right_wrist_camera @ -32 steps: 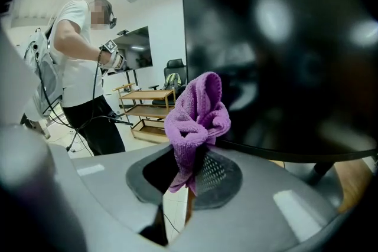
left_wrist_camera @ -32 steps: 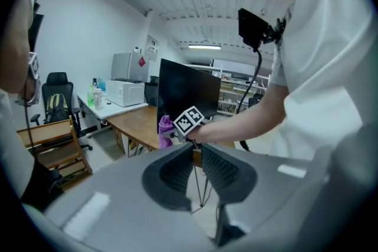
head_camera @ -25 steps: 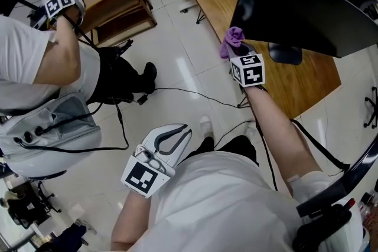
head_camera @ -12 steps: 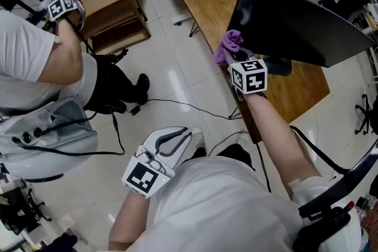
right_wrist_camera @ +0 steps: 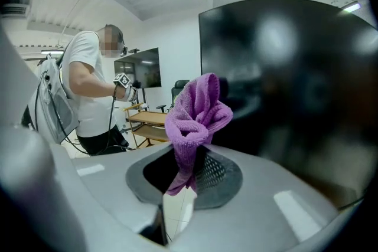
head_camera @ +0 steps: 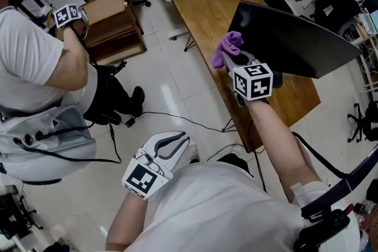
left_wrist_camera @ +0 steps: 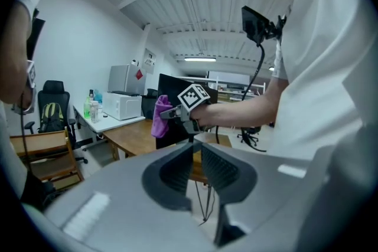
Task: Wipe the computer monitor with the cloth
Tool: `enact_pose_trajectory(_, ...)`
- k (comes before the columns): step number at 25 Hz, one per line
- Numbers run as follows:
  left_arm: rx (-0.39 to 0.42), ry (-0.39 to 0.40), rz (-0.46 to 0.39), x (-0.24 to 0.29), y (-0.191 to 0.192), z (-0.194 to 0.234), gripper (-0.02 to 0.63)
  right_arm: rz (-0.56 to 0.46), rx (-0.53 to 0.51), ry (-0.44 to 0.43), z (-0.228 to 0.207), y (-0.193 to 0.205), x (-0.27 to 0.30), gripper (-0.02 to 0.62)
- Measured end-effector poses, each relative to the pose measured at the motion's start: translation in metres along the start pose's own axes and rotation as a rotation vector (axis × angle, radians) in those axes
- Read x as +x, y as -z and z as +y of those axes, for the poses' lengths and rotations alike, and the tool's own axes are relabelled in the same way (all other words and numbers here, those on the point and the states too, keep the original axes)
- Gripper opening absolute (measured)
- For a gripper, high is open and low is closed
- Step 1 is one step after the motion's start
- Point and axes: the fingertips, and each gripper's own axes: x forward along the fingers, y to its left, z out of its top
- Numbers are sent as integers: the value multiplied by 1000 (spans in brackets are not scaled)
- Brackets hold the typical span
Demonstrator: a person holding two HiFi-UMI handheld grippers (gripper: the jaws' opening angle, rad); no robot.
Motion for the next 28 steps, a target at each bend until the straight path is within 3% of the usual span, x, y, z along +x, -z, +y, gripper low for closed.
enact_pose_trajectory(20,22,45,-69,10,-4,2,64,-141,-58,-60,8,-157,-54,51)
enact_pose_trajectory(28,-7,83,-84,10,5,1,64,-206,-46,-89,15,-175,-76,51)
